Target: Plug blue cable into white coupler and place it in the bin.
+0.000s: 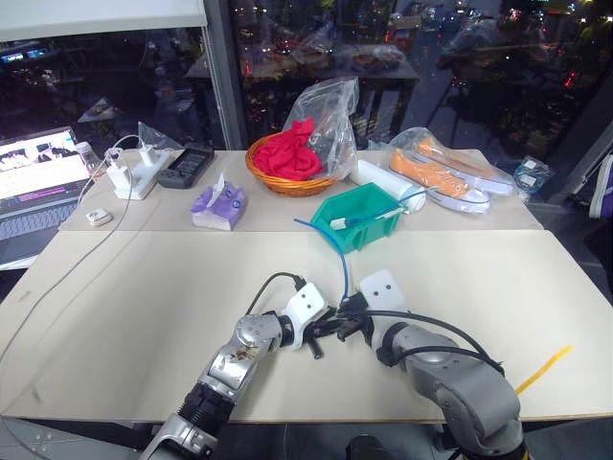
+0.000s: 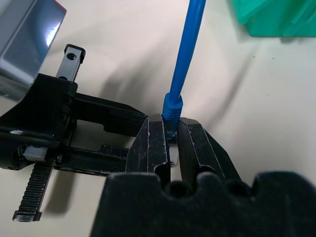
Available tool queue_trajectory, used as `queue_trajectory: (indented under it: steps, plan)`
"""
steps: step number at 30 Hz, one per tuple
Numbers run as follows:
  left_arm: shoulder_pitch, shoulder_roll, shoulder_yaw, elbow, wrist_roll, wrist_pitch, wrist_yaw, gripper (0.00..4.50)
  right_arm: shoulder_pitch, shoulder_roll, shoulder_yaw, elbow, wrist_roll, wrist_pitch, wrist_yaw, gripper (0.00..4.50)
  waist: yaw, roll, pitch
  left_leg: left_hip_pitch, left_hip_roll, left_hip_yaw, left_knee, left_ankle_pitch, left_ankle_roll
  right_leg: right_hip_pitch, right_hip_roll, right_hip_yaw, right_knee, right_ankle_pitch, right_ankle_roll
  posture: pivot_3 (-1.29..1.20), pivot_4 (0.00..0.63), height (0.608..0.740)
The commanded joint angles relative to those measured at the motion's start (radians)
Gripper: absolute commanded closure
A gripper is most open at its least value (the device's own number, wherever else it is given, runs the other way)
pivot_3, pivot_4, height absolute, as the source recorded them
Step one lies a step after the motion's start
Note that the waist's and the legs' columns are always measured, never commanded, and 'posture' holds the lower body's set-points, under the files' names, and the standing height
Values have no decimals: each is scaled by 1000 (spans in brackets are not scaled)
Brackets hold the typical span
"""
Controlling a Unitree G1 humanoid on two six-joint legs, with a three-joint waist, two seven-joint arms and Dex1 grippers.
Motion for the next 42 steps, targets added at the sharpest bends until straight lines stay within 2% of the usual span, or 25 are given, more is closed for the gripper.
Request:
queue_trajectory:
  steps: [1, 18, 20, 23, 25, 34, 39, 42]
  plan:
    - [-39, -18, 26, -37, -16, -56, 0, 3903, 63, -31, 21, 156, 4, 56, 34, 4500, 1, 0, 0, 0, 0, 0, 0, 0, 0, 0, 0, 0, 0, 0, 0, 0, 150, 728]
    - [-43, -23, 29, -38, -21, -58, -3, 3903, 72, -32, 18, 154, -11, 51, 43, 4500, 6, -1, 1, -2, 0, 0, 0, 0, -1, -5, 0, 0, 0, 0, 0, 0, 150, 728]
    - [-43, -22, 29, -37, -21, -62, -4, 2887, 71, -32, 17, 155, -11, 50, 42, 4500, 6, -2, 1, -2, 0, 0, 0, 0, -1, -5, 0, 0, 0, 0, 0, 0, 150, 728]
    - [-41, -21, 32, -38, -24, -66, -6, 1908, 72, -33, 16, 154, -14, 50, 43, 4500, 11, -5, 2, -2, 0, 0, 0, 0, -1, -6, 0, 0, -1, 0, 0, 0, 150, 728]
    - [-37, -20, 39, -50, -33, -63, -12, 1099, 72, -36, 12, 152, -16, 49, 46, 4500, 13, -5, 2, -3, 0, 0, 0, 0, -2, -6, 0, 0, -1, 0, 1, 0, 150, 728]
    - [24, 63, 96, -199, -71, 0, -22, 1099, 53, -35, -81, 117, -8, 8, 71, 4500, 37, -6, 4, -3, 0, -1, -9, 0, -2, -7, 0, 0, -3, -2, 5, 0, 150, 728]
    - [93, 127, 144, -345, -129, 91, -30, 1099, 56, -22, -219, 57, 68, 11, 139, 4500, 54, -3, 8, -4, 0, -1, -14, 0, -3, -8, 0, 0, -6, -3, 6, 0, 150, 728]
    - [123, 135, 171, -411, -161, 151, -5, 1099, 11, 67, -410, 11, 211, 59, 202, 4500, 62, -3, 13, -7, 0, -1, -14, 0, -3, -9, 0, 0, -9, -1, 1, 0, 150, 728]
